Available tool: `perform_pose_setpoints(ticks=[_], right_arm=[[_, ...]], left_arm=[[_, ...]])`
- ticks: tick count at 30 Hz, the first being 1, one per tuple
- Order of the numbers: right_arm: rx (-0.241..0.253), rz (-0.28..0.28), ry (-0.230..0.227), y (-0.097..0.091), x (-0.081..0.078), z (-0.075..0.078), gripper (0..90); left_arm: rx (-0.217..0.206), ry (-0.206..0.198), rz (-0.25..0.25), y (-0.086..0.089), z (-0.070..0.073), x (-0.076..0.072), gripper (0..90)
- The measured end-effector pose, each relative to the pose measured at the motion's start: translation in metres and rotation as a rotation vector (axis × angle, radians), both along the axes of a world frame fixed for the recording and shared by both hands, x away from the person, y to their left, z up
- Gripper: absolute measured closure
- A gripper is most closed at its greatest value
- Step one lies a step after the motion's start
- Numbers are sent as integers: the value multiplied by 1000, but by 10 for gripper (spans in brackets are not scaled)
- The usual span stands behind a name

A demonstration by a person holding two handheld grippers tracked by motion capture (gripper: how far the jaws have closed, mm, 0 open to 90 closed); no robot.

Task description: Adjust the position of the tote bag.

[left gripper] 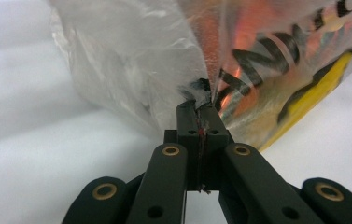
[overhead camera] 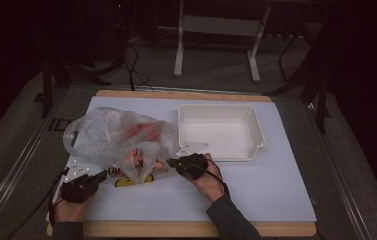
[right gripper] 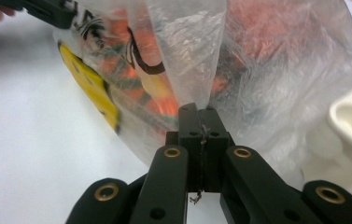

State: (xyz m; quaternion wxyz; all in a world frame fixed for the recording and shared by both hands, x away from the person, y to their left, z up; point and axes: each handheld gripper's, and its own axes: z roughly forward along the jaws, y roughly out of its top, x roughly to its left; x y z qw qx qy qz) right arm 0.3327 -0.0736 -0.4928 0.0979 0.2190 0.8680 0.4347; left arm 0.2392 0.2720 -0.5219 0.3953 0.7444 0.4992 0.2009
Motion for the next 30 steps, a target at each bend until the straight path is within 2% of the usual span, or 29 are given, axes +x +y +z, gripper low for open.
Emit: perform_pose_setpoints(ticks=[3, 8, 10, 15, 17, 22, 26, 30], right_arm=[[-2, -7, 13, -4, -1, -5, 900], [-12, -12, 30, -6, -2, -13, 900], [-15, -15, 33, -7, -3, -15, 900], [-12, -14, 24, -8, -4, -13, 899], [-13, -12, 20, -9, -4, -12, 898], [-10, -14, 15, -11, -5, -10, 893], [-10, -14, 14, -11, -4, -10, 893], [-12, -9, 10, -10, -5, -10, 893]], left_arm=[[-7, 12, -6, 0, -3, 1, 898], [7, 29, -9, -3, -6, 2, 898], [13, 28, -9, -5, -6, 1, 896], [-5, 14, -16, -4, -4, -2, 890], [-9, 13, -19, -3, -2, -5, 858], [-35, -35, -52, -4, 11, -17, 784], [-53, -88, -90, -7, 27, -27, 770], [-63, -136, -124, -13, 45, -29, 760]])
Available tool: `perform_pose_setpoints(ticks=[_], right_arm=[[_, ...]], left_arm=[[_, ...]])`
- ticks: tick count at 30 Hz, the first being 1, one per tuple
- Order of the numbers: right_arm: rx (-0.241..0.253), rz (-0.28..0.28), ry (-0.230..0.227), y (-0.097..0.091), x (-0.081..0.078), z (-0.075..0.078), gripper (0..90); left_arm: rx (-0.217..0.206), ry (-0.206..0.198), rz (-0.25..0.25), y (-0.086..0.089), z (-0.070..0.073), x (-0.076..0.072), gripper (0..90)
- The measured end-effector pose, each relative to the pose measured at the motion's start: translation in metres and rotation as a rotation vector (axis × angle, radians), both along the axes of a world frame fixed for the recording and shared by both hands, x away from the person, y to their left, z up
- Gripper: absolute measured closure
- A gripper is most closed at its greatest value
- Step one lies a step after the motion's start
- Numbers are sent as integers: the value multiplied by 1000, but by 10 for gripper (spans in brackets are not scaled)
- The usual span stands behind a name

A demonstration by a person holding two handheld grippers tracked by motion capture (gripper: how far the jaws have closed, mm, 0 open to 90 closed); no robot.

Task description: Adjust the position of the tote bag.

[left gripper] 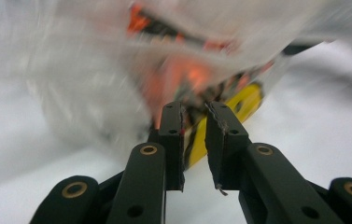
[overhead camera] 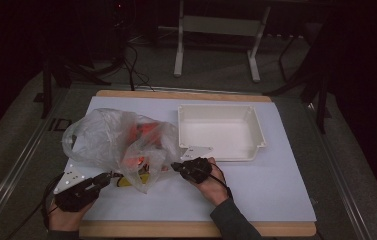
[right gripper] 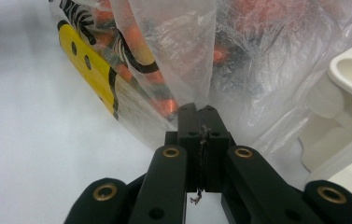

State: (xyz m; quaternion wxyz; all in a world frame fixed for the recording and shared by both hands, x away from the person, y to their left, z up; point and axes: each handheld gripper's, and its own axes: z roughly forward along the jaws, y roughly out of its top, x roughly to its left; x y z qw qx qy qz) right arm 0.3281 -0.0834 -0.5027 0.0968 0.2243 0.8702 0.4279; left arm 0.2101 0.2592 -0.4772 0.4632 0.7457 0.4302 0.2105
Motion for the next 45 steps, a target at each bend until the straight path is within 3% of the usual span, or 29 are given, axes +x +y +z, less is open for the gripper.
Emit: perform_pose_setpoints(ticks=[4, 10, 13, 16, 27, 31, 45], right_arm=[[-2, 1, 2, 0, 0, 0, 893], [-9, 6, 1, 0, -1, -1, 893], [-11, 12, -2, -1, -3, -2, 893], [-15, 18, -8, -4, -6, -2, 893], [-12, 18, -23, -16, -9, 2, 888], [0, 17, -39, -16, -10, 10, 858], [76, 26, -90, -4, -6, 50, 671]], left_arm=[[7, -46, 1, -6, 18, 4, 730], [57, -115, 59, -13, 36, 20, 640], [82, -79, 87, -14, 29, 35, 632], [109, -27, 88, -16, 13, 43, 633], [111, 112, 60, -21, -38, 36, 634], [101, 128, 54, -23, -47, 35, 634], [109, 134, 45, -28, -51, 31, 628]])
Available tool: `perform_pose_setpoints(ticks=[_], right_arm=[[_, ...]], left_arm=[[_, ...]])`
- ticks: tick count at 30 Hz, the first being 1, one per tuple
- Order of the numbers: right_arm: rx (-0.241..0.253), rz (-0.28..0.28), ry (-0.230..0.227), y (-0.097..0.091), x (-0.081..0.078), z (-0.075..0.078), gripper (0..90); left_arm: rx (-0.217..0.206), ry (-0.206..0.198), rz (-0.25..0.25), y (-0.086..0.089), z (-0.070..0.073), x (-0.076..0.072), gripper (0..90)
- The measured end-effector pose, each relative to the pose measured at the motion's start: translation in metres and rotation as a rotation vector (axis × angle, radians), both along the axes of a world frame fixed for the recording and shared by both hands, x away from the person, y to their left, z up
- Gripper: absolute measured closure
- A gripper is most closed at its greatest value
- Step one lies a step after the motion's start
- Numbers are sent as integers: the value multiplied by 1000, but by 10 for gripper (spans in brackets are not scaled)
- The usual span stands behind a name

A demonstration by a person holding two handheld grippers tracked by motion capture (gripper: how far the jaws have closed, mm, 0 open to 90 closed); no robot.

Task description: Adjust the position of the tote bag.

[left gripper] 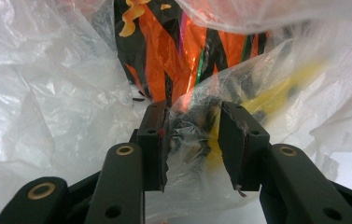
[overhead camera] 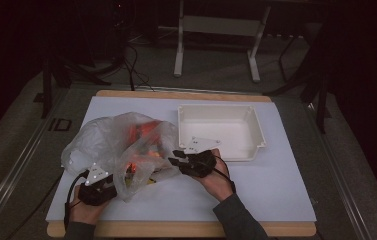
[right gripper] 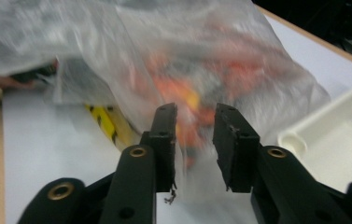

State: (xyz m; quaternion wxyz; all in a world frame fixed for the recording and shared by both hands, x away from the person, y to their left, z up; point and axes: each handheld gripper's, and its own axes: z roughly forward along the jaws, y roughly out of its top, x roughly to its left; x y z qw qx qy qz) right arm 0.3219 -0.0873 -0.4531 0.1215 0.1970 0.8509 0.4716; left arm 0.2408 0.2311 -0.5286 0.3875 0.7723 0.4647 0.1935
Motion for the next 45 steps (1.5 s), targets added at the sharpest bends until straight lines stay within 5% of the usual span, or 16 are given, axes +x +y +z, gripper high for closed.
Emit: perform_pose_setpoints(ticks=[11, 20, 25, 29, 35, 45], right_arm=[[70, 85, -11, 34, -6, 29, 590], [97, 138, 12, 65, -7, 36, 537], [46, 150, 39, 88, -5, 31, 471], [-29, 131, 38, 98, -1, 18, 543], [-113, 58, 23, 88, 4, 1, 718], [-83, -100, 56, 34, 12, -12, 879]], left_arm=[[-1, 13, -7, -2, -5, -5, 627], [3, 14, -10, -3, -6, -5, 627], [5, 18, -12, -3, -7, -5, 628], [2, 19, -15, -3, -8, -6, 628], [-9, 30, -14, -1, -12, -8, 627], [9, 38, -2, 0, -13, -11, 634]])
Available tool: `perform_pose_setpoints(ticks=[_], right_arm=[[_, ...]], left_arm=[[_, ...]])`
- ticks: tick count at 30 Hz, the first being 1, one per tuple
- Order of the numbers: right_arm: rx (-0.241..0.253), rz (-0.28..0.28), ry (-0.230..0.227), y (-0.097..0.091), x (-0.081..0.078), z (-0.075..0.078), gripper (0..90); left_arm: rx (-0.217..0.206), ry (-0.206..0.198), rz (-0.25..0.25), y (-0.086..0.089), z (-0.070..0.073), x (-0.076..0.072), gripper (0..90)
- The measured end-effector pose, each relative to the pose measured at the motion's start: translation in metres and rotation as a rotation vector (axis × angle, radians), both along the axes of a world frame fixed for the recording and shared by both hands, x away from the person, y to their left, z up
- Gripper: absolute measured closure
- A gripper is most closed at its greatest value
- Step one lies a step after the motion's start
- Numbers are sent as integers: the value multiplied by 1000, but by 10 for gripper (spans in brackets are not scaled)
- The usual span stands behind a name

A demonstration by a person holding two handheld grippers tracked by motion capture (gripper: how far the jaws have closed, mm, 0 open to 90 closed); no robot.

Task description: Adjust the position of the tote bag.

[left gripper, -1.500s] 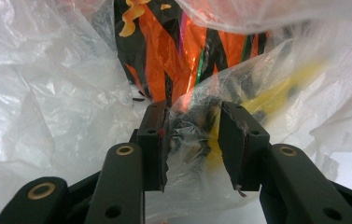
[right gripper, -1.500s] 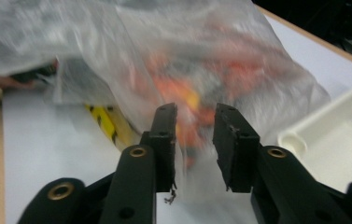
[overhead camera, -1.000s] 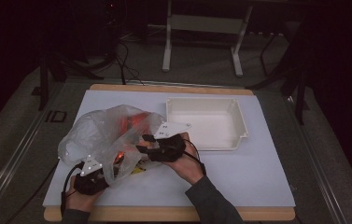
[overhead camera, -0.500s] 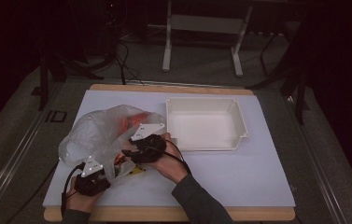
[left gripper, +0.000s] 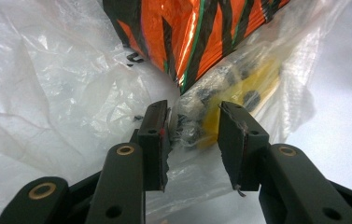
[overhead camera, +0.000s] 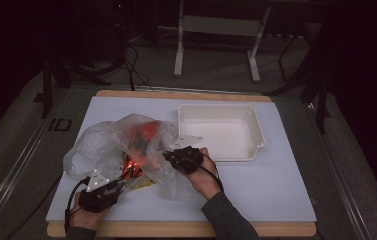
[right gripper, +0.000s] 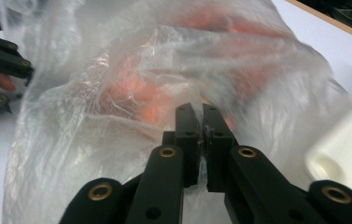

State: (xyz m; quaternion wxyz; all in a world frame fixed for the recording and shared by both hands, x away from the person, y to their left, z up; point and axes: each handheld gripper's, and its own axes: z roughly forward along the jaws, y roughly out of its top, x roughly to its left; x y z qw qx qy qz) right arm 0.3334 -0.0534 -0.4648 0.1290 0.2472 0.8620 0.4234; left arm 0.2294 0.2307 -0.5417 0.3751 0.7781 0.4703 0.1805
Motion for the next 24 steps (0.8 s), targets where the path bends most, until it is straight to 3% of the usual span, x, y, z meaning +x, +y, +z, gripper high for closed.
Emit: perform_pose_setpoints(ticks=[11, 24], right_arm=[[21, -79, 16, -46, -11, -13, 885], [27, -106, 36, -66, -14, -21, 863]], left_arm=[[2, 7, 33, 6, 0, -1, 664], [-4, 18, 88, 16, 1, -2, 659]])
